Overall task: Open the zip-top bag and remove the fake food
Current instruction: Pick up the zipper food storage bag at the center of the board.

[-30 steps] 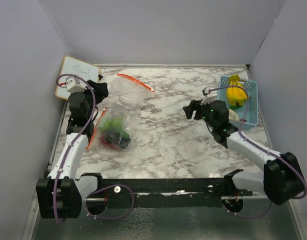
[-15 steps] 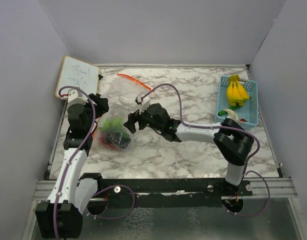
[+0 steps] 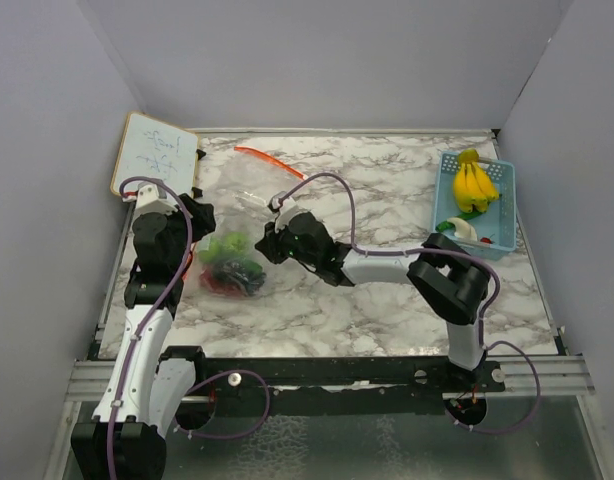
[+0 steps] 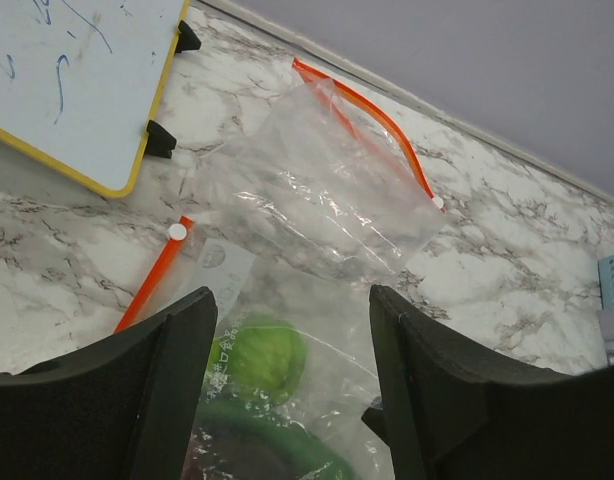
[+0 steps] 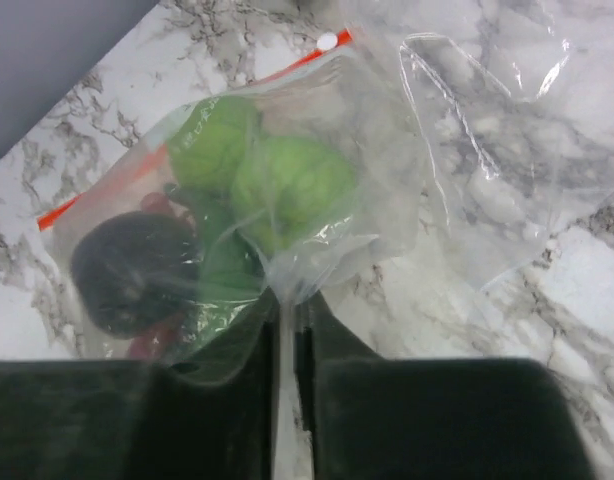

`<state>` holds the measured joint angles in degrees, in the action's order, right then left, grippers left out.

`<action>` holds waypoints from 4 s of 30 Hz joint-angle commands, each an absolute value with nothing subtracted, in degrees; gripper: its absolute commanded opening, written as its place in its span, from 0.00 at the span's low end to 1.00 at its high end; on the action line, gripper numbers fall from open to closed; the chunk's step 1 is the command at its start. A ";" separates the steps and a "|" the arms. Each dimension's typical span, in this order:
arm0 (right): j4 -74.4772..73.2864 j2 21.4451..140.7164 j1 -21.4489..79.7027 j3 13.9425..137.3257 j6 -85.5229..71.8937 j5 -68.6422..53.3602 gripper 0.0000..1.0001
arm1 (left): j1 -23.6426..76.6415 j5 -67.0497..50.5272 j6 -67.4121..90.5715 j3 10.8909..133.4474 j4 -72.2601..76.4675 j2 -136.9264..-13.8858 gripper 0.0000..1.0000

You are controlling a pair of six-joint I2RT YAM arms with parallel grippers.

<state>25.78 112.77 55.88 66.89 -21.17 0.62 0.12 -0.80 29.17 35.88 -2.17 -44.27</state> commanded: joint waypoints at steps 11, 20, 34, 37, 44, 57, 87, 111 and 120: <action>25.13 87.26 47.87 47.84 -19.35 2.29 0.02 | 0.09 -1.66 28.72 36.49 -0.27 -45.81 0.57; 19.02 76.55 40.06 38.25 -15.65 4.79 0.02 | 0.15 -6.74 30.59 34.82 2.00 -47.86 0.57; 13.54 72.44 38.41 39.19 -12.99 16.01 0.59 | 12.80 -1.58 32.94 27.20 7.83 -49.03 0.55; 12.99 73.24 38.49 41.87 -12.67 14.04 0.59 | 14.27 -0.97 33.42 26.24 9.89 -50.70 0.55; 16.04 76.51 40.21 45.90 -12.94 11.52 0.59 | 16.14 -0.58 33.51 25.70 11.13 -52.71 0.55; 28.07 91.35 42.60 49.84 -20.55 0.66 0.35 | 17.54 -5.32 39.60 18.30 20.60 -56.87 0.81; 31.47 92.76 41.57 34.62 -26.94 6.87 0.02 | 19.40 -11.97 46.64 18.79 44.66 -80.20 0.69; 26.73 84.94 41.57 34.29 -21.05 -0.69 0.02 | 19.27 -13.25 41.32 25.45 43.65 -83.21 0.00; 18.36 68.70 41.57 37.32 -16.14 -0.49 0.06 | 18.92 -22.87 25.59 41.24 23.11 -68.29 0.00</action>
<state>22.22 74.72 41.56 34.83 -19.51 0.12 19.20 -14.94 35.11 32.77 30.52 -73.65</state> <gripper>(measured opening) 0.057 0.020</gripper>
